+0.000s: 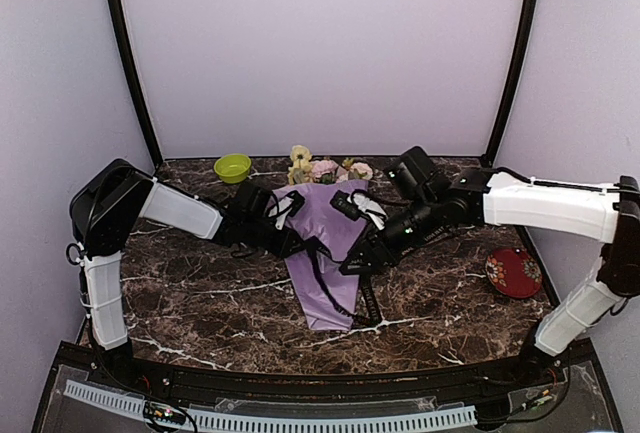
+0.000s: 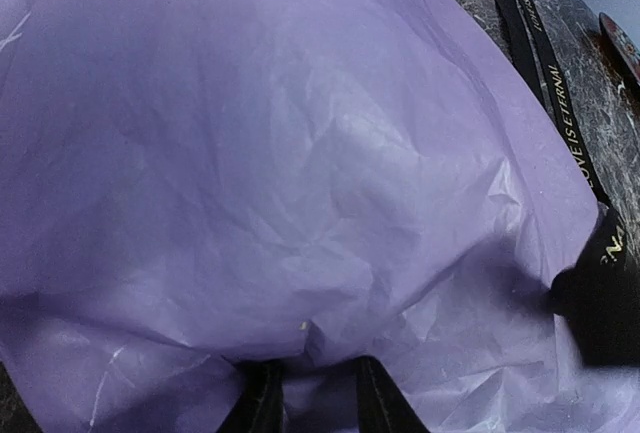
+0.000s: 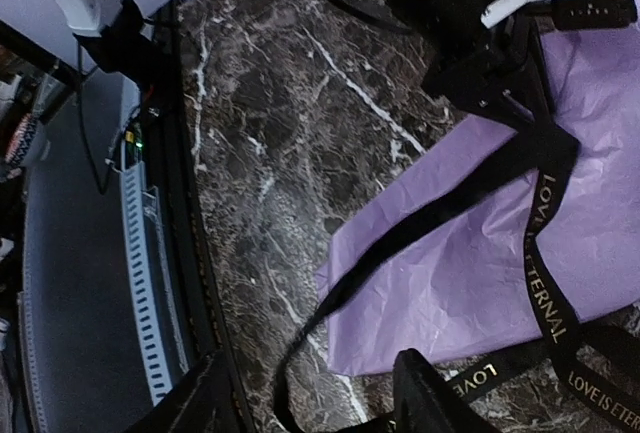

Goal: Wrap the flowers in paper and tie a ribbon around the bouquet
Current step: Place the ribbon at the center of the board, then adjust the ribbon at the center of the board.

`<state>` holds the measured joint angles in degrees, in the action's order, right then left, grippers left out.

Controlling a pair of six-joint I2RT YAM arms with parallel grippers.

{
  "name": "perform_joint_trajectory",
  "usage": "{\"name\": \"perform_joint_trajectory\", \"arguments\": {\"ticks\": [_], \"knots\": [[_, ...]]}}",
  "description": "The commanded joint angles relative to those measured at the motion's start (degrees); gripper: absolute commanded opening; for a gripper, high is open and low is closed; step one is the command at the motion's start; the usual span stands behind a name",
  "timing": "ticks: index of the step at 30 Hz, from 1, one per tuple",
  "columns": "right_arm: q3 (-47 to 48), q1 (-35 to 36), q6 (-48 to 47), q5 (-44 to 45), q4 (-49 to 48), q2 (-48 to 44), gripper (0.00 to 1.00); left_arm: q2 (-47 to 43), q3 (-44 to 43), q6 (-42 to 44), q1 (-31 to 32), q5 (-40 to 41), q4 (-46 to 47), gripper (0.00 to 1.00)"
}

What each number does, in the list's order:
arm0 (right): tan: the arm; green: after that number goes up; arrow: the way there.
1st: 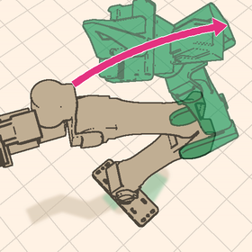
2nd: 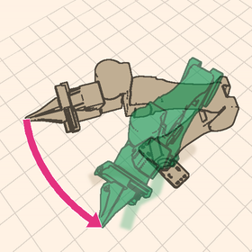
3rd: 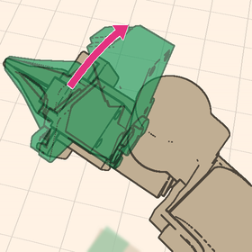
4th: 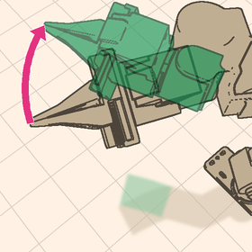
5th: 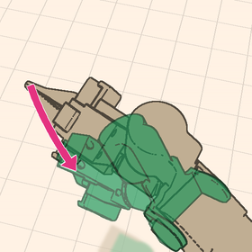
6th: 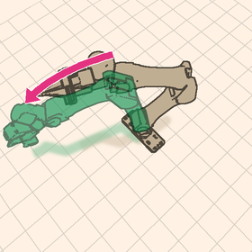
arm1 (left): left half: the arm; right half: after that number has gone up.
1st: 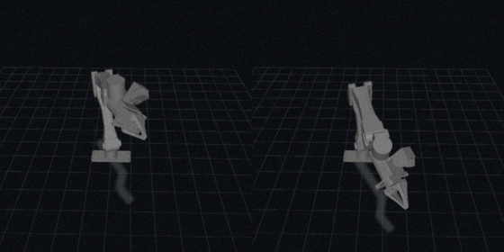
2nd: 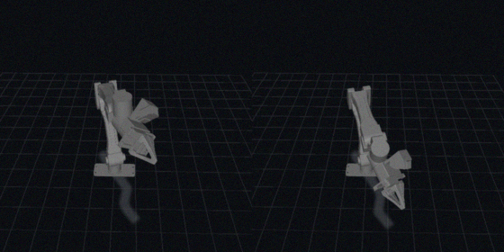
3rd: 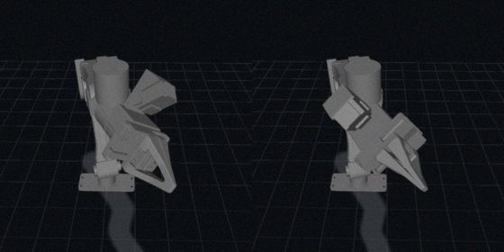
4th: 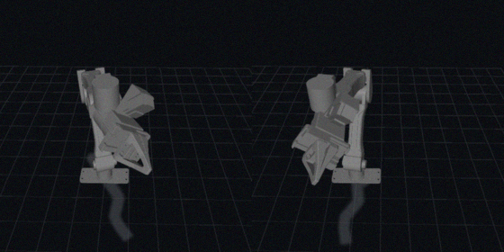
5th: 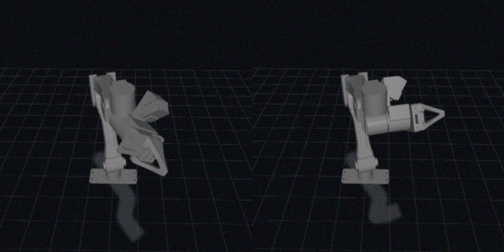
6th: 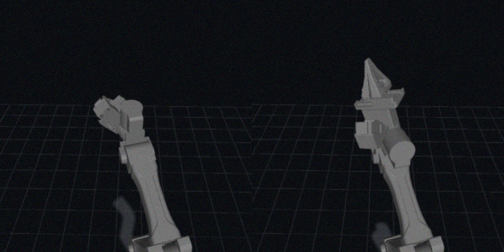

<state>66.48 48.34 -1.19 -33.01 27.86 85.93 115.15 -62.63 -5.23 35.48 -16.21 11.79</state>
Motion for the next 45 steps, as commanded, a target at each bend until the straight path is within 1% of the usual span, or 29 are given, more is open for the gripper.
{"name": "perform_joint_trajectory", "arguments": {"ticks": [1, 2, 5, 7, 9, 11, 13, 14, 16, 18, 20, 22, 26, 31, 34, 36, 38, 40, 42, 45], "knots": [[2.7, -0.2, 5.0, 23.4, 5.7, 1.8, 0.63, 2.7, 2.1, -0.2, -1.7, 5.2, -11.4, 0.27], [2.3, -1.9, 6.5, 26.5, 4.8, 1.1, 0.66, 2.7, 2.1, 0.1, -1.7, 5.2, -11.4, 0.27], [0.1, -9.0, 11.7, 30.1, 0.8, -0.6, 0.72, 2.9, 1.6, 0.6, -1.7, 6.0, -12.5, 0.27], [-1.9, -12.9, 14.3, 34.8, -0.3, 0.7, 0.75, 2.8, 1.4, 0.7, -1.7, 6.0, -13.0, 0.27], [-1.1, -16.2, 14.0, 36.0, -0.5, 5.4, 0.75, 2.9, 1.4, 0.5, -1.7, 6.0, -12.8, 0.27], [4.6, -18.4, 12.4, 37.7, 2.1, 12.9, 0.71, 2.8, 1.6, 0.2, -1.7, 6.0, -12.4, 0.27], [10.1, -19.2, 11.1, 42.4, 5.2, 20.1, 0.68, 2.8, 1.7, -0.2, -1.7, 5.6, -12.5, 0.27], [12.1, -19.3, 10.3, 44.8, 6.0, 23.0, 0.68, 2.7, 1.7, -0.4, -1.7, 5.2, -12.4, 0.27], [16.2, -19.8, 9.0, 48.6, 7.5, 28.3, 0.71, 2.7, 2.0, -0.5, -1.8, 4.4, -11.8, 0.27], [19.7, -20.8, 9.2, 49.7, 8.7, 32.2, 0.72, 2.7, 2.3, -0.7, -1.7, 4.5, -11.8, 0.27], [21.5, -21.5, 9.7, 50.0, 9.2, 34.9, 0.69, 2.4, 2.6, -1.0, -1.7, 4.7, -11.8, 0.27], [21.4, -21.7, 10.2, 50.0, 9.7, 36.2, 0.65, 2.2, 3.0, -1.0, -1.8, 4.4, -11.7, 0.27], [15.9, -23.8, 11.5, 50.3, 6.9, 35.0, 0.62, 2.1, 3.0, -0.7, -1.7, 4.9, -11.8, 0.27], [8.6, -32.6, 14.6, 49.6, 5.5, 31.7, 0.58, 2.1, 2.5, 0.2, -1.7, 5.2, -12.3, 0.27], [5.4, -38.0, 15.2, 47.2, 3.7, 28.2, 0.57, 2.1, 2.4, 0.3, -1.7, 5.7, -12.6, 0.27], [4.5, -40.0, 14.2, 44.6, 2.9, 25.9, 0.58, 2.0, 2.2, 0.5, -1.8, 5.6, -12.7, 0.27], [4.7, -40.0, 12.1, 40.7, 2.7, 23.9, 0.58, 2.1, 2.4, 0.8, -1.7, 5.6, -12.5, 0.27], [5.0, -38.3, 10.8, 35.6, 3.3, 21.9, 0.58, 2.1, 2.6, 0.8, -1.8, 6.0, -12.6, 0.27], [4.5, -34.6, 9.4, 33.5, 3.2, 19.0, 0.58, 2.0, 2.7, 0.8, -1.7, 6.0, -12.7, 0.27], [3.5, -26.6, 5.6, 29.7, 4.0, 16.2, 0.58, 2.1, 2.8, 0.8, -1.7, 5.9, -12.6, 0.27]]}}
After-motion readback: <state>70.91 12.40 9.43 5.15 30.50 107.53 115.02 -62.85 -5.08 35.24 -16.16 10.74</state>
